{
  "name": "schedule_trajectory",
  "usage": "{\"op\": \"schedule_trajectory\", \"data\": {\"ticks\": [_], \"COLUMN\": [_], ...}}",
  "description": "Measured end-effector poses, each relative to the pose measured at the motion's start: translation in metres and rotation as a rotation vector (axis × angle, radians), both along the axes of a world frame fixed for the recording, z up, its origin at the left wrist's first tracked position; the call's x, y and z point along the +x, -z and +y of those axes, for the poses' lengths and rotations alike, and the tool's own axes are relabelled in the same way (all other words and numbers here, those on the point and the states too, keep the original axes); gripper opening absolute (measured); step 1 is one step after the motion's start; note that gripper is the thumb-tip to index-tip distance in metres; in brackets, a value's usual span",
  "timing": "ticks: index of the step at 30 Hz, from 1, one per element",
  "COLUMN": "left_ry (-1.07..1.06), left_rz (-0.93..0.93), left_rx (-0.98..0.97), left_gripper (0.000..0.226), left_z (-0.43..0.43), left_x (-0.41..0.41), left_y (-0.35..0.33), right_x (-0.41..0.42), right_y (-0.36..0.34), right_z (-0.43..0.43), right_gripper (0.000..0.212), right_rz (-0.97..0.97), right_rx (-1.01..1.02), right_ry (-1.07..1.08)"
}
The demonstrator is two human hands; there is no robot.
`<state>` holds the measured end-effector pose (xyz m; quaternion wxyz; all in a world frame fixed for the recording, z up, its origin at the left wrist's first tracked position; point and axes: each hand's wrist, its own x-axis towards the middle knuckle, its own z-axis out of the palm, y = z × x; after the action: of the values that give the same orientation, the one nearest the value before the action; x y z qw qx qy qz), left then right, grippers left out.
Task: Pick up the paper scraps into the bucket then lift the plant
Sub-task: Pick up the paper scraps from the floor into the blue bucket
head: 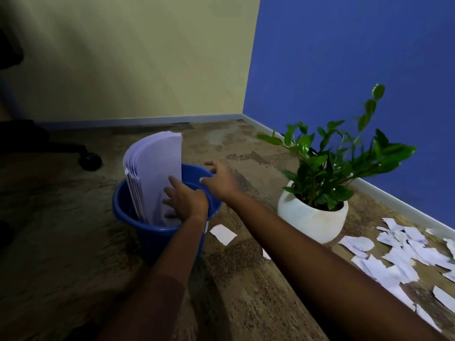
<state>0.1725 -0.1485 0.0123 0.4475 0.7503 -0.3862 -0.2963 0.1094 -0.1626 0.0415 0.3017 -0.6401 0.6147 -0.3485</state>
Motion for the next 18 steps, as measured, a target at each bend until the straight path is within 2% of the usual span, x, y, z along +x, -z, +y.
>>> {"op": "schedule_trajectory", "data": {"ticks": [4,7,9,13,18], "left_ry": [0.163,0.425,0.605,0.834,0.906], "left_rz": [-0.365,-0.612,-0.744,-0.803,-0.730], "left_rx": [-0.207,-0.397,-0.445,-0.304,-0.103], "left_gripper": [0.066,0.061,0.059,0.056,0.049], "left_z": [0.017,0.031,0.037,0.043,0.051], "left_x": [-0.022,-0.045,-0.059,-0.083,-0.104], "left_y": [0.003,0.019,0.033,0.066,0.101], "right_x": [-0.054,-0.103,-0.132,-0.186,-0.237], "right_y": [0.002,0.016,0.031,0.070,0.129], "right_z": [0.013,0.028,0.039,0.057,0.079], "right_gripper": [0.026,0.022,0.019,0.021,0.033], "right_rz": [0.010,-0.005,0.050,0.262,0.563], "right_rx": [-0.012,0.058,0.109,0.251,0.503], "right_ry": [0.044,0.076,0.106,0.134,0.122]}}
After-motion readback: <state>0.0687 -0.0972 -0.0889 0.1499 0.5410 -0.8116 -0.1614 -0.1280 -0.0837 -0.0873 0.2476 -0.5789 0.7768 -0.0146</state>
